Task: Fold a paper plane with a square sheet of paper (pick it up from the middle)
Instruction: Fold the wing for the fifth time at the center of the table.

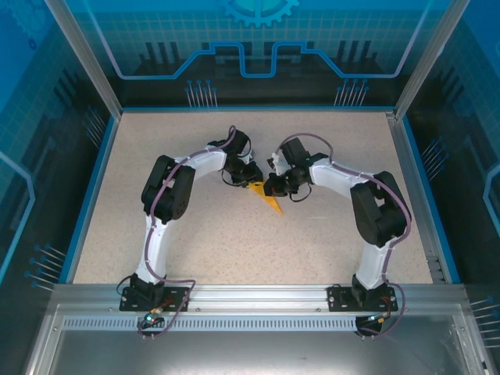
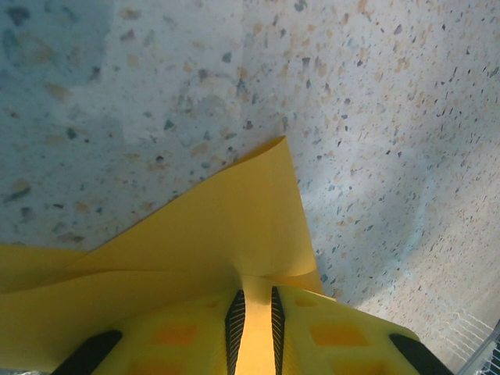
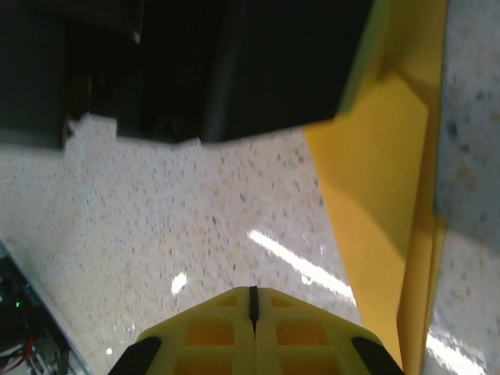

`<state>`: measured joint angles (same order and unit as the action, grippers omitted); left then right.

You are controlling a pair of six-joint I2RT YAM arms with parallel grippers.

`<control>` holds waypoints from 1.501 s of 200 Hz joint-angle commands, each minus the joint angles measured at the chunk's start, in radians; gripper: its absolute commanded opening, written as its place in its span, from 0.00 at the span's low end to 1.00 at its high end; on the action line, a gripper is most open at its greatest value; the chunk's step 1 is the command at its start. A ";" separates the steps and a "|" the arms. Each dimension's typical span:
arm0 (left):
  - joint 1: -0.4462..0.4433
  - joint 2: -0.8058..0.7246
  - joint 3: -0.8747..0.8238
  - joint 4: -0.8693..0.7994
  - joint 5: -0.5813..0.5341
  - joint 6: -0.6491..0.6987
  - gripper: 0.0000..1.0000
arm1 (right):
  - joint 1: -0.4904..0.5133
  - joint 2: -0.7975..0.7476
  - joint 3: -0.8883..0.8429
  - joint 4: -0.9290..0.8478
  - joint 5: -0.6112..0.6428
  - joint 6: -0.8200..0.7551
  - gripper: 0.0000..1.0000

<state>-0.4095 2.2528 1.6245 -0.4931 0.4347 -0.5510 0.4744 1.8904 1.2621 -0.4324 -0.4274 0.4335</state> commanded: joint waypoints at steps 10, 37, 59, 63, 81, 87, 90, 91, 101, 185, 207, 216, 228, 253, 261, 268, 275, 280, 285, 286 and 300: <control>0.008 0.073 -0.029 -0.041 -0.078 0.003 0.23 | 0.020 0.086 0.061 -0.012 0.031 0.035 0.03; 0.008 0.071 -0.028 -0.040 -0.073 0.002 0.23 | 0.024 0.115 0.075 -0.033 0.030 0.026 0.03; 0.008 0.070 -0.028 -0.036 -0.069 0.000 0.23 | 0.030 0.141 0.087 -0.057 0.038 0.018 0.03; 0.008 0.069 -0.028 -0.035 -0.068 -0.001 0.23 | 0.030 0.145 0.088 -0.061 0.041 0.019 0.03; 0.008 0.062 -0.028 -0.035 -0.065 0.001 0.23 | 0.030 0.160 0.088 -0.070 0.064 0.016 0.02; 0.008 0.059 -0.028 -0.035 -0.066 0.003 0.23 | 0.028 0.168 0.088 -0.073 0.068 0.015 0.02; 0.008 0.058 -0.028 -0.033 -0.063 0.005 0.23 | 0.028 0.170 0.085 -0.073 0.070 0.015 0.02; 0.008 0.058 -0.028 -0.033 -0.062 0.005 0.23 | 0.027 0.171 0.086 -0.074 0.070 0.015 0.02; 0.009 0.052 -0.028 -0.032 -0.056 0.009 0.23 | 0.025 0.178 0.080 -0.075 0.073 0.014 0.02; 0.009 -0.042 -0.093 0.122 0.084 0.029 0.28 | -0.023 0.132 -0.092 -0.033 -0.004 -0.001 0.02; 0.009 -0.078 -0.131 0.171 0.105 0.030 0.28 | -0.029 0.097 -0.146 -0.027 -0.015 -0.006 0.02; 0.010 -0.087 -0.146 0.185 0.107 0.033 0.28 | -0.034 0.085 -0.160 -0.024 -0.018 -0.004 0.02; 0.009 -0.089 -0.160 0.194 0.102 0.040 0.29 | -0.037 0.075 -0.172 -0.022 -0.024 -0.005 0.03; 0.009 -0.072 -0.164 0.194 0.065 0.056 0.28 | -0.040 0.077 -0.169 -0.020 -0.025 -0.002 0.02; 0.011 -0.067 -0.164 0.190 0.044 0.058 0.28 | -0.040 0.078 -0.165 -0.020 -0.024 -0.001 0.03; 0.013 -0.063 -0.164 0.188 0.032 0.063 0.28 | -0.041 0.082 -0.162 -0.022 -0.024 -0.002 0.03; 0.015 -0.060 -0.165 0.188 0.024 0.070 0.28 | -0.042 0.084 -0.162 -0.024 -0.022 -0.002 0.02; 0.017 -0.058 -0.166 0.188 0.015 0.075 0.28 | -0.043 0.086 -0.160 -0.026 -0.019 -0.002 0.02; 0.019 -0.056 -0.167 0.187 0.009 0.081 0.28 | -0.043 0.088 -0.161 -0.029 -0.016 -0.002 0.02; 0.020 -0.056 -0.167 0.187 0.007 0.081 0.28 | -0.043 0.088 -0.161 -0.029 -0.016 -0.002 0.02; 0.031 -0.056 -0.168 0.186 -0.004 0.102 0.28 | -0.046 0.092 -0.162 -0.036 -0.011 -0.001 0.02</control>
<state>-0.4088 2.1944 1.4780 -0.3149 0.5434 -0.5190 0.4477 1.9606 1.1339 -0.3119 -0.4587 0.4435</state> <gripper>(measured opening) 0.279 0.041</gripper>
